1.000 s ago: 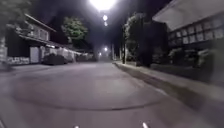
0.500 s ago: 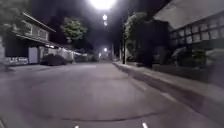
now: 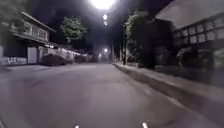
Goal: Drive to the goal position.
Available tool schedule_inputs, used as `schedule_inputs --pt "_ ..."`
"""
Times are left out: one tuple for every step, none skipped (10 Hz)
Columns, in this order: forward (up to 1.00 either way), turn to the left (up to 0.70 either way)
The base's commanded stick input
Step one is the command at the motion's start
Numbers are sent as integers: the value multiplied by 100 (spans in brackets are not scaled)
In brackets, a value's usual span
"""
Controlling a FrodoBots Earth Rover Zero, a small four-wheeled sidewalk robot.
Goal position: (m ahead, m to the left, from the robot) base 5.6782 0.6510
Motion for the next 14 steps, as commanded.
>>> schedule_inputs --pt "50 0" --pt "50 32" --pt "50 38" --pt "50 18" --pt "50 14" --pt "50 11" --pt "50 9" --pt "50 6" --pt "50 4" --pt "50 1" --pt "50 0" --pt "50 0" --pt "50 0" --pt "50 -28"
